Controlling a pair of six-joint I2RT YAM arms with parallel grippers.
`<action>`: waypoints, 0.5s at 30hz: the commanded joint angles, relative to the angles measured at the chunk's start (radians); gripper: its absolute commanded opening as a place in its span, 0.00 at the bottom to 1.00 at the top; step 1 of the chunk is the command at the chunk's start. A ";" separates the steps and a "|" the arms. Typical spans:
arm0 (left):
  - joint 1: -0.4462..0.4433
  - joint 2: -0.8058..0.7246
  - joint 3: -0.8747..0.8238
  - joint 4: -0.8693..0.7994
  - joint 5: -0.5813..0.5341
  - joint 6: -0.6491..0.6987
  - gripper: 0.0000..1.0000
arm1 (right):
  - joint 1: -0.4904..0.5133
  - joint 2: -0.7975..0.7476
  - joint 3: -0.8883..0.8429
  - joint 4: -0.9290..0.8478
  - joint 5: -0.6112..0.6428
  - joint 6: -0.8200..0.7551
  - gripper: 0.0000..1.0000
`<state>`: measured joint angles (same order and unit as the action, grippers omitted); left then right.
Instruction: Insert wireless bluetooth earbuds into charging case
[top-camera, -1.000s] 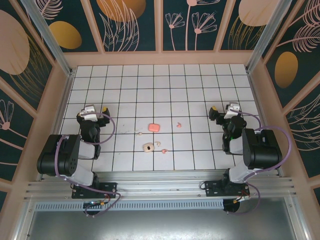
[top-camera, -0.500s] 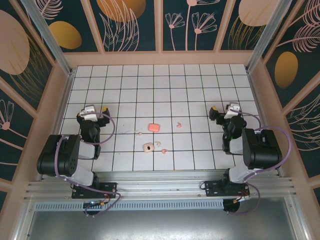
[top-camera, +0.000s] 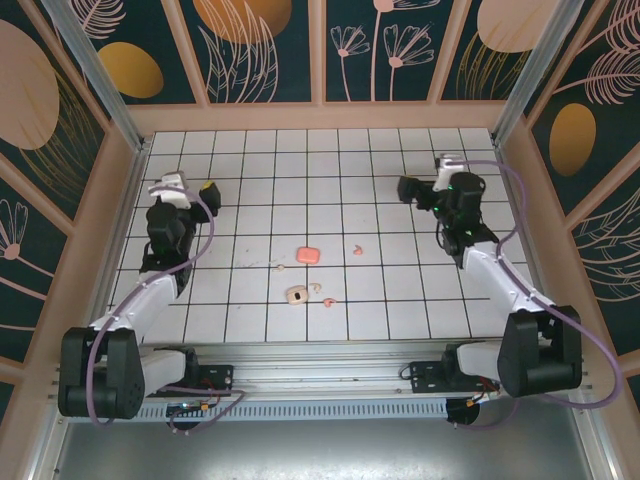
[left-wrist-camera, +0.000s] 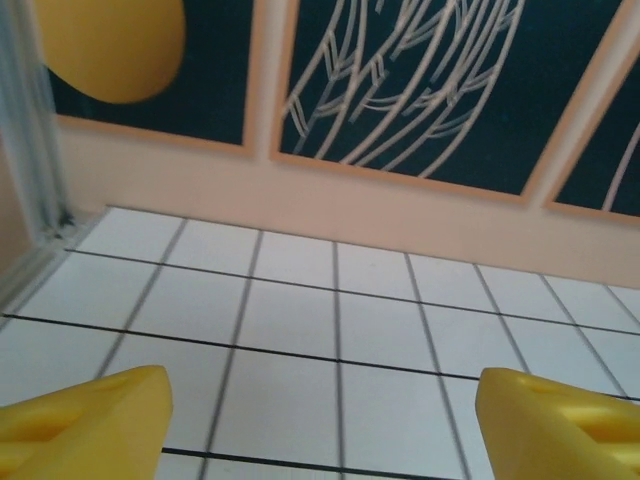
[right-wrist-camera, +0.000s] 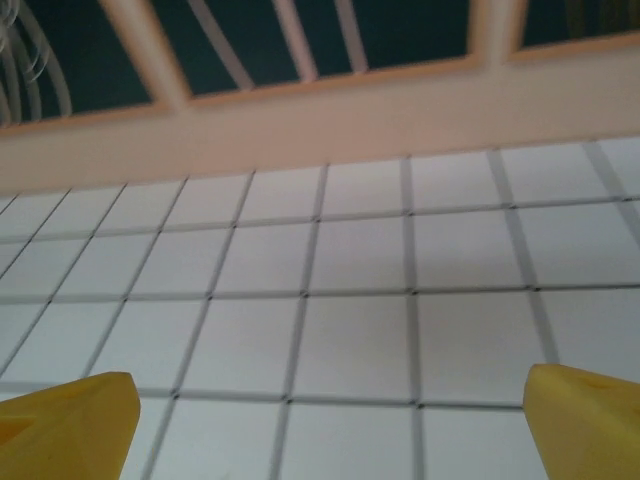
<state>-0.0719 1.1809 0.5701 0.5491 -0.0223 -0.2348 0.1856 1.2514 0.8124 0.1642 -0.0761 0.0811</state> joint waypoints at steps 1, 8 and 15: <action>-0.043 -0.001 0.101 -0.352 0.054 -0.096 0.78 | 0.119 0.015 0.091 -0.397 0.009 0.099 0.99; -0.061 0.042 0.181 -0.617 0.112 -0.169 0.71 | 0.373 0.133 0.250 -0.639 0.042 0.313 0.97; -0.066 0.073 0.118 -0.666 0.093 -0.180 0.71 | 0.575 0.340 0.412 -0.774 0.041 0.434 0.92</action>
<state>-0.1314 1.2346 0.7139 -0.0391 0.0711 -0.3878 0.7052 1.5280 1.1595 -0.5014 -0.0517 0.4240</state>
